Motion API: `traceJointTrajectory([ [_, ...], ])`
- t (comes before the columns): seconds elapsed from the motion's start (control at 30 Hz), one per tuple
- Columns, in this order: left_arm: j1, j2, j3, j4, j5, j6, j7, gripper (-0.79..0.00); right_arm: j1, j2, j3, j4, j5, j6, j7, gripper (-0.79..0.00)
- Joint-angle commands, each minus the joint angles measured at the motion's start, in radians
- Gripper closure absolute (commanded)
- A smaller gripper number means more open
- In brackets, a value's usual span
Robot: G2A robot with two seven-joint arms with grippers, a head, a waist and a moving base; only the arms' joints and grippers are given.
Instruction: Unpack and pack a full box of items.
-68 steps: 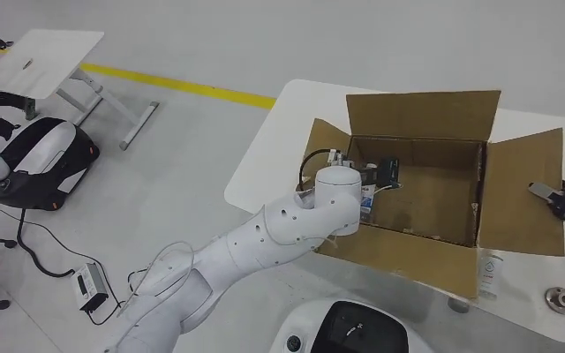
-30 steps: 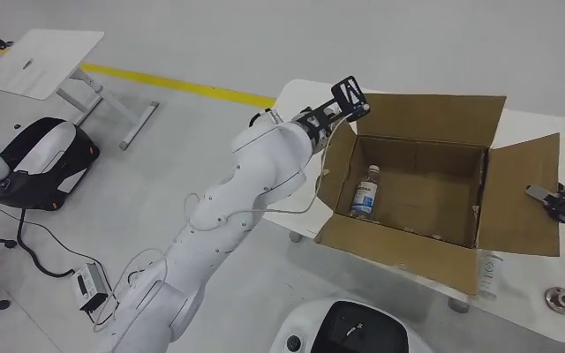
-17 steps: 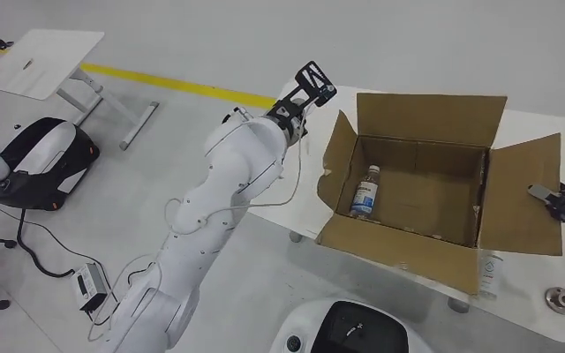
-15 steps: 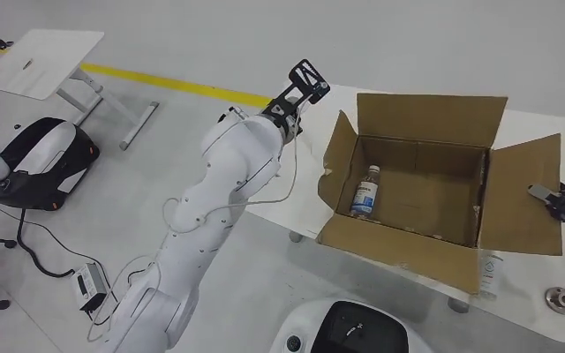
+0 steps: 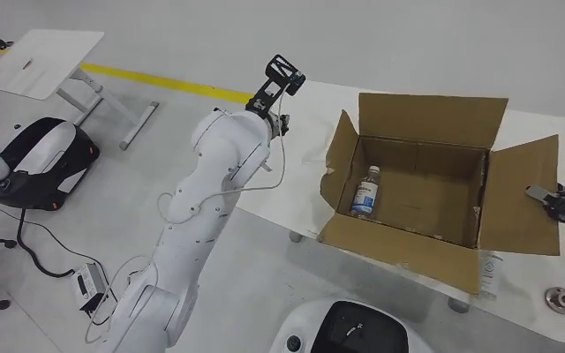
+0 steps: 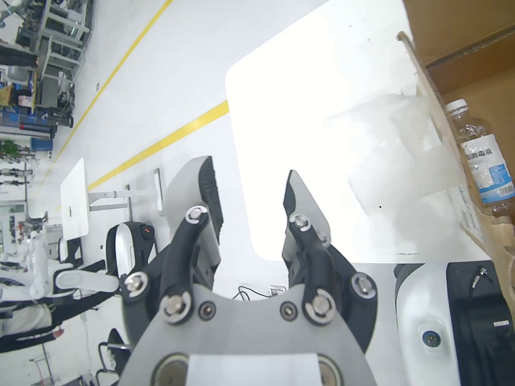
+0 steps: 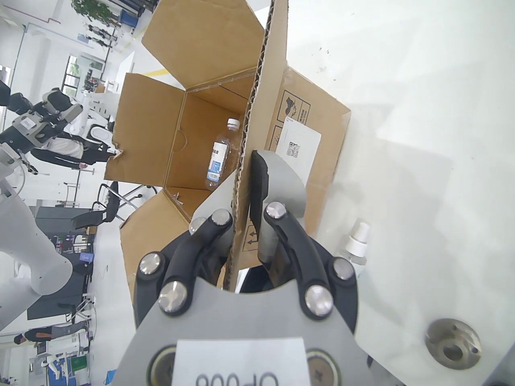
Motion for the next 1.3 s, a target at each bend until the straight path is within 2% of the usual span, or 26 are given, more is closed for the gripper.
traceJointTrajectory([
  [0.0, -0.004, -0.001, -0.002, 0.010, 0.024, 0.030, -0.017, -0.785, 0.002, 0.001, -0.002, 0.001, 0.000, 0.001, 0.000, -0.252],
  [0.03, -0.005, -0.002, -0.005, 0.013, 0.014, 0.038, -0.023, -0.785, 0.003, 0.002, -0.003, 0.002, -0.001, 0.001, 0.000, -0.283],
  [0.17, -0.006, -0.001, 0.004, -0.007, 0.050, 0.040, -0.030, -0.785, 0.010, 0.005, -0.009, 0.001, -0.004, 0.004, 0.002, -0.317],
  [0.2, -0.003, -0.002, 0.008, -0.015, 0.049, 0.033, -0.025, -0.785, 0.011, 0.005, -0.010, -0.001, -0.004, 0.004, 0.003, -0.366],
  [0.23, -0.001, -0.002, 0.013, -0.022, 0.044, 0.029, -0.021, -0.785, 0.012, 0.006, -0.010, -0.002, -0.003, 0.005, 0.004, -0.526],
  [0.27, 0.002, -0.003, 0.019, -0.029, 0.038, 0.021, -0.015, -0.785, 0.012, 0.007, -0.010, -0.002, -0.004, 0.006, 0.004, -0.776],
  [0.47, 0.009, -0.010, 0.073, -0.040, 0.035, 0.008, 0.014, -0.785, 0.009, 0.010, 0.011, -0.006, 0.009, 0.001, -0.034, -0.785],
  [0.7, 0.006, -0.019, 0.113, -0.040, 0.025, 0.014, 0.028, -0.785, -0.059, 0.017, 0.099, -0.103, -0.024, -0.011, -0.127, -0.785],
  [0.77, 0.005, -0.020, 0.112, -0.036, 0.023, 0.015, 0.028, -0.785, -0.086, 0.023, 0.128, -0.136, -0.091, -0.004, -0.138, -0.785],
  [0.9, 0.005, -0.020, 0.108, -0.036, 0.030, 0.016, 0.029, -0.785, -0.151, 0.038, 0.181, -0.205, -0.296, 0.057, -0.076, -0.785],
  [1.0, 0.005, -0.020, 0.108, -0.036, 0.030, 0.016, 0.029, -0.785, -0.192, 0.034, 0.210, -0.233, -0.260, 0.103, -0.094, -0.785],
  [1.13, 0.005, -0.020, 0.108, -0.036, 0.030, 0.016, 0.029, -0.785, -0.251, 0.039, 0.208, -0.258, -0.400, 0.140, -0.089, -0.785],
  [1.27, 0.005, -0.020, 0.108, -0.036, 0.030, 0.016, 0.029, -0.785, -0.312, 0.048, 0.214, -0.301, -0.586, 0.199, 0.020, -0.785],
])
